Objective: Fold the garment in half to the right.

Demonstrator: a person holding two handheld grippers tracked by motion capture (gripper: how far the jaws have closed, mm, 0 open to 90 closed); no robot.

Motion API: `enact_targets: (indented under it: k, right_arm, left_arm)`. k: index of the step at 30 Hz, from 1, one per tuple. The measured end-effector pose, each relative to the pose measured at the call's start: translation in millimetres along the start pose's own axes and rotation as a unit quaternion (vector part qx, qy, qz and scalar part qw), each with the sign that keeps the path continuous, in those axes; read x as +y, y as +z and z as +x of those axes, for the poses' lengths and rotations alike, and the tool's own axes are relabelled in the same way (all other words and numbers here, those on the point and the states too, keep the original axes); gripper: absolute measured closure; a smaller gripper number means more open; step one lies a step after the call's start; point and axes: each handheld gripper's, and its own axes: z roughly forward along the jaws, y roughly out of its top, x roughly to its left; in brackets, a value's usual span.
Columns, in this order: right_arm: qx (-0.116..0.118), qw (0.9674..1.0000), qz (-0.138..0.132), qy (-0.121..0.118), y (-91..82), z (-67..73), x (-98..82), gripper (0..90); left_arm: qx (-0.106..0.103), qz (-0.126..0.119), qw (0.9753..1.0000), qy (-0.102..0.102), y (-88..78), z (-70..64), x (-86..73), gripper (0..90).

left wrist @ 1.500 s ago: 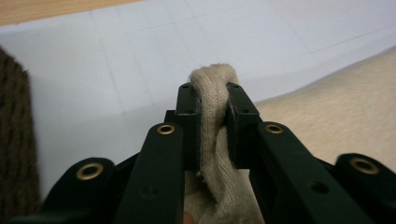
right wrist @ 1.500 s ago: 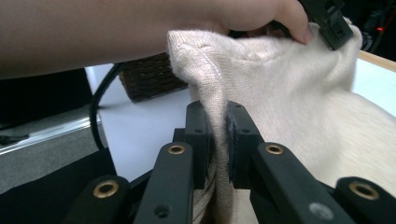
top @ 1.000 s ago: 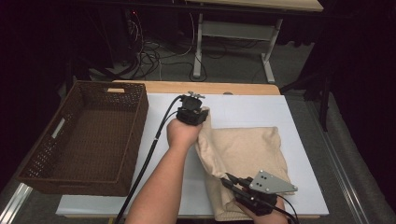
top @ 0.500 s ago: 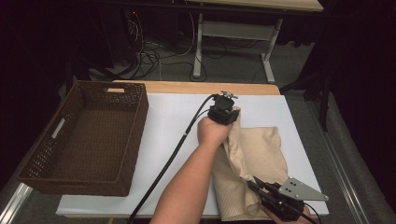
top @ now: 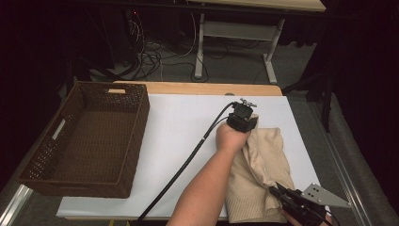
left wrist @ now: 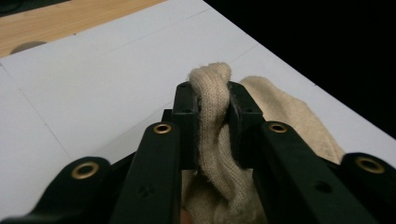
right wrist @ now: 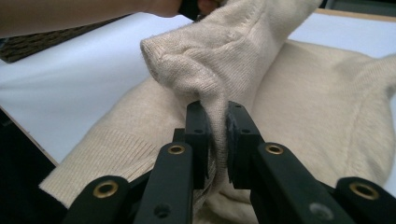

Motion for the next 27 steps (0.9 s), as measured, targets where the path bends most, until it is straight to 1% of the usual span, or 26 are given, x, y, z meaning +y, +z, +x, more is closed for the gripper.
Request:
enact_targets:
  k: [1, 2, 4, 6, 9, 10, 11, 12, 13, 14, 15, 17, 18, 19, 20, 21, 22, 23, 25, 27]
  right_arm:
    - [0.002, 1.0000, -0.001, 0.003, 0.3, -1.3, -0.5, 81.8]
    - [0.002, 1.0000, 0.000, 0.003, 0.6, -1.5, -0.6, 81.8]
    - [0.002, 1.0000, 0.000, -0.001, 1.3, -0.4, -0.2, 81.8]
    - [0.003, 1.0000, 0.001, -0.004, 2.0, 0.8, 0.2, 81.8]
    - [0.003, 1.0000, 0.004, -0.008, 4.3, 1.3, 0.9, 81.8]
    - [0.002, 1.0000, 0.004, -0.008, 5.0, 1.3, 1.0, 81.8]
    - [0.003, 0.9999, 0.006, -0.009, 5.7, 1.5, 1.3, 81.8]
    - [0.002, 0.9999, 0.007, -0.009, 6.4, 1.7, 1.4, 81.8]
    - [0.002, 0.9999, 0.008, -0.009, 7.2, 1.8, 1.7, 81.8]
    - [0.003, 0.9999, 0.008, -0.010, 8.0, 1.7, 2.2, 81.8]
    - [0.003, 0.9999, 0.009, -0.011, 8.9, 1.6, 3.0, 81.8]
    - [0.002, 0.9999, 0.008, -0.013, 10.7, 1.7, 4.2, 81.8]
    - [0.002, 0.9998, 0.010, -0.014, 11.3, 2.0, 4.8, 81.8]
    - [0.001, 0.9998, 0.010, -0.016, 12.1, 2.5, 5.3, 81.8]
    - [0.001, 0.9998, 0.010, -0.016, 12.1, 2.5, 5.3, 81.8]
    - [-0.001, 0.9998, 0.011, -0.018, 12.4, 2.9, 5.6, 81.8]
    - [-0.001, 0.9997, 0.012, -0.020, 12.5, 2.9, 5.7, 81.8]
    - [-0.002, 0.9997, 0.013, -0.019, 12.1, 2.7, 5.3, 81.8]
    - [-0.004, 0.9997, 0.015, -0.019, 11.1, 1.1, 3.4, 81.8]
    - [-0.007, 0.9997, 0.017, -0.017, 9.6, -0.7, 1.9, 81.8]
  left_arm:
    - [-0.009, 0.000, 1.0000, -0.004, -0.9, 0.6, 0.2, 65.7]
    - [-0.017, 0.004, 0.9998, -0.011, -2.2, 1.3, 0.8, 58.8]
    - [-0.024, 0.012, 0.9996, -0.012, -7.6, 3.5, 1.7, 47.6]
    - [-0.019, 0.016, 0.9996, -0.009, -15.6, 6.2, 0.9, 37.2]
    - [-0.023, 0.000, 0.9996, -0.014, -33.7, 14.3, -5.0, 32.5]
    - [-0.026, -0.003, 0.9996, -0.015, -39.9, 17.3, -7.3, 32.2]
    - [-0.027, -0.007, 0.9996, -0.010, -46.5, 20.3, -9.8, 32.2]
    - [-0.025, -0.016, 0.9995, -0.006, -53.9, 23.1, -13.0, 32.2]
    - [-0.023, -0.022, 0.9995, -0.005, -61.7, 26.8, -16.2, 32.3]
    - [-0.022, -0.028, 0.9993, -0.008, -69.3, 31.2, -19.9, 33.5]
    - [-0.021, -0.032, 0.9992, -0.009, -77.1, 36.2, -24.2, 37.4]
    - [-0.023, -0.033, 0.9992, -0.005, -90.2, 44.5, -34.2, 52.7]
    - [-0.022, -0.025, 0.9994, 0.000, -95.9, 47.5, -41.0, 60.0]
    - [-0.021, -0.019, 0.9996, 0.005, -98.9, 48.6, -46.9, 66.9]
    - [-0.021, -0.019, 0.9996, 0.005, -98.9, 48.6, -46.9, 70.4]
    - [-0.018, -0.012, 0.9997, 0.013, -101.4, 49.5, -54.7, 70.4]
    - [-0.018, -0.010, 0.9997, 0.015, -101.9, 49.6, -61.1, 74.9]
    - [-0.024, -0.007, 0.9996, 0.015, -100.5, 49.9, -68.6, 75.2]
    - [-0.026, 0.004, 0.9995, 0.018, -94.3, 48.8, -78.7, 75.1]
    - [-0.029, 0.014, 0.9993, 0.017, -85.2, 46.3, -85.3, 75.0]
